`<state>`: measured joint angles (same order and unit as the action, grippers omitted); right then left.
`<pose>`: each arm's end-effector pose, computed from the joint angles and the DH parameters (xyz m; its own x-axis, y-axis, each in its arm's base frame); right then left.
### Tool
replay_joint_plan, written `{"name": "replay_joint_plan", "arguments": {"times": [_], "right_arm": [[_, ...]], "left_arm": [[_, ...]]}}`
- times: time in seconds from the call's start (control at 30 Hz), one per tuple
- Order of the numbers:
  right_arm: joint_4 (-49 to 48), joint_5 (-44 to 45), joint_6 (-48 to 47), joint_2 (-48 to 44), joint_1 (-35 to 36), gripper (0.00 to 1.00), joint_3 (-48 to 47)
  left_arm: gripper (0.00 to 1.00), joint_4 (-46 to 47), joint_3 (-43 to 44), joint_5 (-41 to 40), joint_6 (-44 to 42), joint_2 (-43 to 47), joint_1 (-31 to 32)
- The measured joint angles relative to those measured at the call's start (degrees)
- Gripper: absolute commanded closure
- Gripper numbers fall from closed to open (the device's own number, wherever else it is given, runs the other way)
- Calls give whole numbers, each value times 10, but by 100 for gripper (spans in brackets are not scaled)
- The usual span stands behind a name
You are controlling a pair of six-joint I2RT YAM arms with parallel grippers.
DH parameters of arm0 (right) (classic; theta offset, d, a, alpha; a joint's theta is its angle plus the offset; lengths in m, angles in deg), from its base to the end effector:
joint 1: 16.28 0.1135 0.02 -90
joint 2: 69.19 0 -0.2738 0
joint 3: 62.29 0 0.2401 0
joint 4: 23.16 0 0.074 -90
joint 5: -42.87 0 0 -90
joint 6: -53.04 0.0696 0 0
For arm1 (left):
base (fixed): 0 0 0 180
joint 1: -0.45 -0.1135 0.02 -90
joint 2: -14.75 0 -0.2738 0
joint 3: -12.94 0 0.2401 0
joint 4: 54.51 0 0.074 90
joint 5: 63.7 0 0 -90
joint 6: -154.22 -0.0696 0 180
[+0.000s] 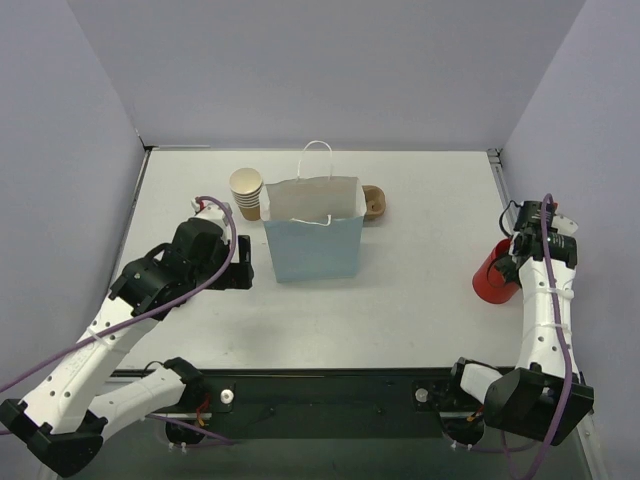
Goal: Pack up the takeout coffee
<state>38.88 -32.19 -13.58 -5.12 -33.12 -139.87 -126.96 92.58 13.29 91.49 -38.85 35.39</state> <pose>0.2123 -0.0830 0.3100 -0.4824 0.5466 -0.6845 0.6915 0.7173 0.0855 0.1492 -0.0851 0.3366 -0.7251 -0.0380 -0.6876 0.1109 0.9790 -0.1710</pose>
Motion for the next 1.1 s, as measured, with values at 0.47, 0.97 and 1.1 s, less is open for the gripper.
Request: {"name": "replay_joint_plan", "arguments": {"times": [0.47, 0.97, 1.1], "right_arm": [[-6, 2, -5, -10, 0, 54, 8], [-5, 22, -35, -10, 0, 83, -17], [0, 22, -40, -10, 0, 92, -35]], "left_arm": [[3, -1, 10, -38, -10, -2, 21], [3, -2, 16, -50, -10, -2, 21], [3, -2, 16, -51, -10, -2, 21]]}}
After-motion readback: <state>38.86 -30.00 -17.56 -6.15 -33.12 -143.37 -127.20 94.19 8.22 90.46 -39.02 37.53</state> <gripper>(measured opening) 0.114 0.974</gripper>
